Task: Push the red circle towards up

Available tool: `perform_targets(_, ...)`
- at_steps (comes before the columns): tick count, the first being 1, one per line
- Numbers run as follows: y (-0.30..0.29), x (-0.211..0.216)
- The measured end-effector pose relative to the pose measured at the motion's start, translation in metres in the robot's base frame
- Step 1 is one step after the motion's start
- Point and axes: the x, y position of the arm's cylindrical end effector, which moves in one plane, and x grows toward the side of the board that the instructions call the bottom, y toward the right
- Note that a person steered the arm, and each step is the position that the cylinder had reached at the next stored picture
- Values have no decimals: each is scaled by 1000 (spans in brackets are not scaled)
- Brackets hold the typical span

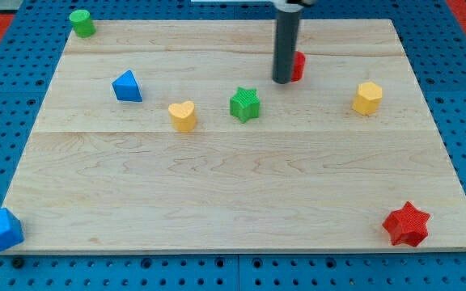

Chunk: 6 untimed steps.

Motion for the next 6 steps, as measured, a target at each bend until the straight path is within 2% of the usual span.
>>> perform_targets(1,53,9)
perform_targets(2,40,-1)
perform_targets(3,-16,5)
perform_targets(4,-35,26)
perform_targets(5,6,14)
perform_targets(6,14,-16)
